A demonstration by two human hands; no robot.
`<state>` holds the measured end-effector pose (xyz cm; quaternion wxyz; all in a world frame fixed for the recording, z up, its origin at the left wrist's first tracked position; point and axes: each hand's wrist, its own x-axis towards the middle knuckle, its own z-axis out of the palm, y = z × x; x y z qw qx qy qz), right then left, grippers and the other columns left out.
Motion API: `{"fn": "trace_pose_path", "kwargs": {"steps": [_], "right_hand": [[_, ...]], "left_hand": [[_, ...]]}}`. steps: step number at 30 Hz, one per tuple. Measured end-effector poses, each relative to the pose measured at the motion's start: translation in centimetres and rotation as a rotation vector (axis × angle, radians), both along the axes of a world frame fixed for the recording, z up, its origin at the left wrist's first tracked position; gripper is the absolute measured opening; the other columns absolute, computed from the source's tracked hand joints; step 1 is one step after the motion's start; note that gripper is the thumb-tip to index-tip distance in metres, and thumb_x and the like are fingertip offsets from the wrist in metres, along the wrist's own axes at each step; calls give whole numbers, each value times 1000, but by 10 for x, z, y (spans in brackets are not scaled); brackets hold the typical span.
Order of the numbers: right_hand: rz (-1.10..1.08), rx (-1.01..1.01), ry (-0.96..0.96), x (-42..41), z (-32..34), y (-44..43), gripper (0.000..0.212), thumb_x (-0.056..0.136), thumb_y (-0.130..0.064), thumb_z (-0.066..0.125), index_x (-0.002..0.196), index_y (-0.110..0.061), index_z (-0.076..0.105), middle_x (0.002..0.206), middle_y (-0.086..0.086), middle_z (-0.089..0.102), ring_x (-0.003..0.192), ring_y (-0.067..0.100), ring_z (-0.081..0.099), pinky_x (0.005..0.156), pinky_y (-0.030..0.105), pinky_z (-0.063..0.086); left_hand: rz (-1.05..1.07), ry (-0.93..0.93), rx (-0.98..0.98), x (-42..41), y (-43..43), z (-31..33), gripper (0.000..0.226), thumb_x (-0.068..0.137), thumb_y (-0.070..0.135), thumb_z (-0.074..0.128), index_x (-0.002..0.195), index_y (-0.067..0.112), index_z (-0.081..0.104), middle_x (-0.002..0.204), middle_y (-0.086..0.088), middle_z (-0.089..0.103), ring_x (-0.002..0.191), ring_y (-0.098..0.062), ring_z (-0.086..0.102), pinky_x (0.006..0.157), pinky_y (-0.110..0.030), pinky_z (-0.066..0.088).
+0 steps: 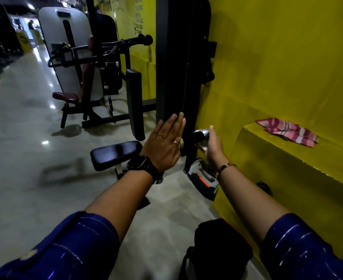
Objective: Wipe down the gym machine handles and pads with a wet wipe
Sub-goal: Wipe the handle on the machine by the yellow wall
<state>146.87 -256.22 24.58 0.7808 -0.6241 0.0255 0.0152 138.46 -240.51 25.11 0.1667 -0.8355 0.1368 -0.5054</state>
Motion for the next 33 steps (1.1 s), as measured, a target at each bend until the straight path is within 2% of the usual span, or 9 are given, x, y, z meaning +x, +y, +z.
{"fn": "trace_pose_path", "kwargs": {"steps": [5,10,14,18,21,23,26,29,33], "right_hand": [[-326,284,-41,-20,-16,3,33,103,-25,38,91,-9,65,91,8,67,81,18,63,67,25,51],[-274,-137,-356,-15,-2,10,33,101,-19,46,125,-2,59,122,7,61,113,17,56,85,12,44],[-149,-373,-339,-1,20,10,38,101,-31,45,100,-1,69,101,16,69,96,29,62,79,33,48],[-246,-432,-293,-11,20,2,45,101,-38,44,76,-8,65,76,13,63,72,25,52,64,28,35],[-316,-440,-486,-27,-6,6,40,98,-35,46,114,-5,67,119,14,66,108,15,57,90,26,45],[-292,-524,-618,-33,-27,10,49,96,-35,42,132,-4,56,141,13,50,135,19,40,111,26,30],[-227,-726,-776,-29,-43,7,52,97,-33,35,139,-5,48,150,12,38,145,24,23,118,26,14],[-186,-833,-882,-11,-24,-4,49,97,-34,32,120,-5,64,131,13,59,132,28,44,114,36,21],[69,-823,-700,11,14,-13,42,102,-31,41,87,-6,70,92,13,70,89,26,63,78,34,44]], "left_hand": [[13,-12,3,1,0,1,74,86,32,37,151,3,15,157,-13,14,148,-24,-19,121,-40,-11],[7,-13,4,1,0,0,75,85,33,37,151,4,17,156,-13,16,149,-23,-18,121,-40,-9],[9,-14,7,1,0,1,74,86,34,37,150,3,18,156,-14,16,148,-23,-18,121,-40,-8],[9,-21,8,2,0,-1,74,88,35,40,150,4,17,156,-13,17,149,-23,-18,121,-40,-6],[5,-29,5,2,0,0,75,88,35,42,151,4,15,156,-13,17,149,-23,-18,121,-40,-7],[-5,-36,0,3,0,0,73,89,34,40,151,4,15,156,-11,18,149,-22,-18,121,-39,-7],[-14,-37,-7,2,0,0,69,90,33,39,150,4,20,156,-13,18,149,-22,-17,121,-40,-5],[-11,-26,1,2,0,-1,69,89,33,38,149,4,22,156,-14,18,149,-23,-16,121,-40,-6],[8,-24,8,2,0,0,70,88,34,39,149,4,22,161,-14,9,149,-24,-15,121,-40,-8]]}}
